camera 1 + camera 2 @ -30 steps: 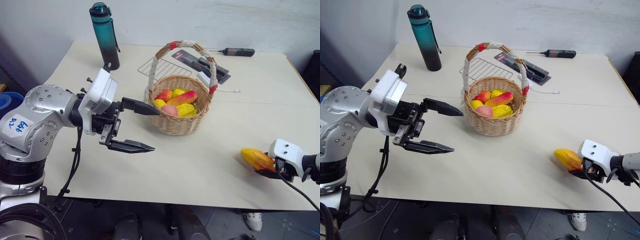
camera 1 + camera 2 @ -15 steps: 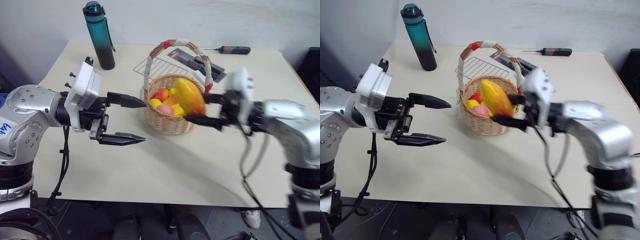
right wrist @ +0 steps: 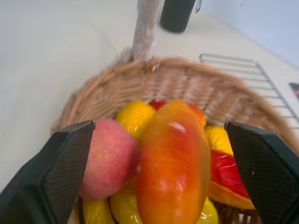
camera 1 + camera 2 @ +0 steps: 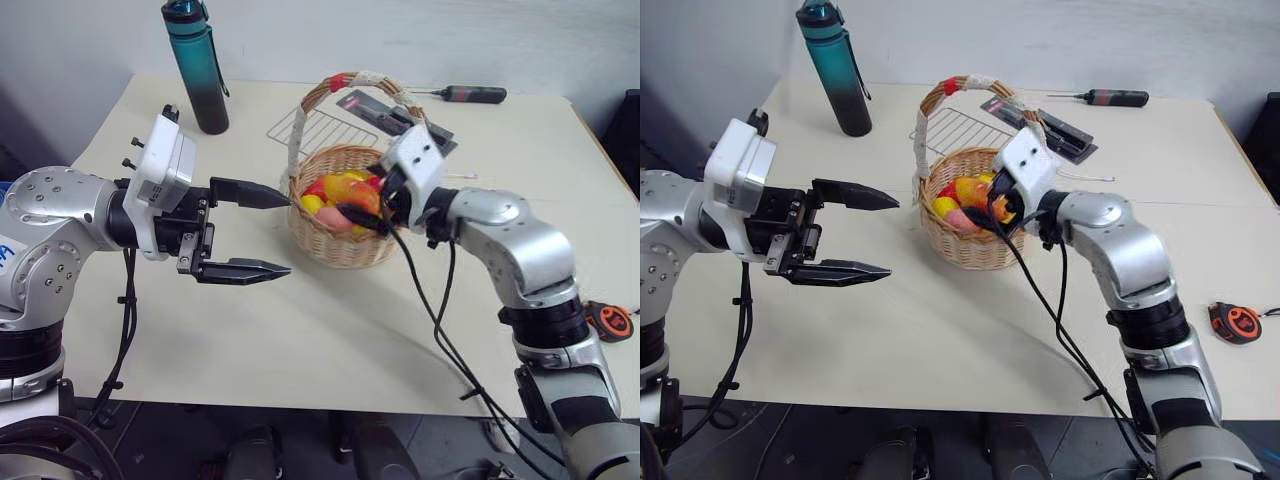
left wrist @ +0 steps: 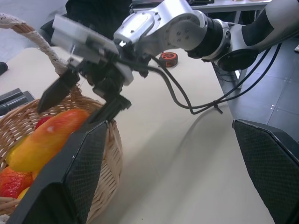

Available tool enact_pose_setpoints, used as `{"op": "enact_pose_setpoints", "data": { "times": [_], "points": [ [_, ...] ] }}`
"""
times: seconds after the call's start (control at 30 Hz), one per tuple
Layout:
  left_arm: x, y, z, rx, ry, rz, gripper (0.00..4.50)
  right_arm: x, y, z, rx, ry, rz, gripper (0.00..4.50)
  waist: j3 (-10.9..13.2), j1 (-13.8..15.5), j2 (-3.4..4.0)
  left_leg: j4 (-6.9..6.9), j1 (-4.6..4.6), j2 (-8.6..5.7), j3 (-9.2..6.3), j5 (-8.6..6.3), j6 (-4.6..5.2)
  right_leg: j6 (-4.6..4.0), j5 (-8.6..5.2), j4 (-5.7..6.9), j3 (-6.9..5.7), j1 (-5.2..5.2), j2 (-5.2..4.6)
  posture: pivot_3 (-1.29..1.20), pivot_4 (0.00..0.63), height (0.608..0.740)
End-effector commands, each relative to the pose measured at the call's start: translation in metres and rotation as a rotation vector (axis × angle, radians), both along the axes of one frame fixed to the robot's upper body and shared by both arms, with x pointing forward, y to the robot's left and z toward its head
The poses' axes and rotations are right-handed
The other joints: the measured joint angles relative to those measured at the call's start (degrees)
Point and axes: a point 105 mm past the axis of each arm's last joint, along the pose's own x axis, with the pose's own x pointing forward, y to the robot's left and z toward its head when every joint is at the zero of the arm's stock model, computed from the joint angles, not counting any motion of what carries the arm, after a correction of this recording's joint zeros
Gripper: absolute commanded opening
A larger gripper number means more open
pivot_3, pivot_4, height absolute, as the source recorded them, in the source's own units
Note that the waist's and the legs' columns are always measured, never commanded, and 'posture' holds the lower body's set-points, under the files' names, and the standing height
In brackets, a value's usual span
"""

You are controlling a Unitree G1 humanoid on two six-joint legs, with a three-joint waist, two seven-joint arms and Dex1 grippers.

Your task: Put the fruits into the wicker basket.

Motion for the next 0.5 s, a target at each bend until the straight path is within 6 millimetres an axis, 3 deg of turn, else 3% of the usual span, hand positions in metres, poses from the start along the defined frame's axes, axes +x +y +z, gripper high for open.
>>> {"op": "enact_pose_setpoints", "data": {
  "times": [0.03, 0.13, 0.2, 0.33, 0.5],
  "points": [
    [-0.002, 0.001, 0.008, -0.008, -0.050, 0.004, 4.50, -0.036, -0.013, 0.034, 0.137, -0.024, 0.098, 4.46, 0.00, 0.06, 0.00, 0.00, 0.01, 0.00, -0.02, 0.01, -0.01, 0.00, 0.00, 0.03, 0.00, 0.01, 0.01, 0.00, 0.150, 0.740],
    [0.000, 0.001, 0.009, -0.009, -0.050, 0.004, 4.50, -0.067, -0.031, 0.027, 0.141, 0.061, 0.172, 4.46, 0.00, 0.25, 0.00, -0.01, 0.10, 0.01, -0.06, 0.03, -0.03, 0.00, 0.00, 0.06, -0.01, 0.10, 0.03, 0.00, 0.150, 0.740],
    [0.001, 0.001, 0.009, -0.008, -0.051, 0.004, 4.50, -0.071, -0.048, 0.019, 0.142, 0.096, 0.105, 4.46, -0.01, 0.52, -0.01, -0.02, 0.14, 0.00, -0.08, 0.02, -0.01, 0.00, 0.00, 0.01, -0.02, 0.18, 0.03, 0.00, 0.150, 0.740],
    [0.004, 0.001, 0.010, -0.007, -0.057, 0.005, 4.50, -0.054, -0.077, 0.011, 0.201, 0.086, -0.132, 4.46, -0.01, -0.19, -0.01, -0.01, 0.20, -0.08, 0.01, 0.03, 0.10, 0.05, 0.03, -0.03, 0.10, 0.24, -0.03, 0.00, 0.150, 0.740],
    [0.006, -0.003, 0.011, -0.008, -0.070, -0.007, 4.50, -0.022, -0.070, 0.002, 0.286, 0.030, -0.299, 4.46, -0.01, -0.64, -0.01, -0.09, 0.27, 0.01, -0.01, 0.12, 0.02, -0.05, 0.07, 0.03, 0.13, 0.19, 0.14, 0.00, 0.150, 0.740]
  ]
}}
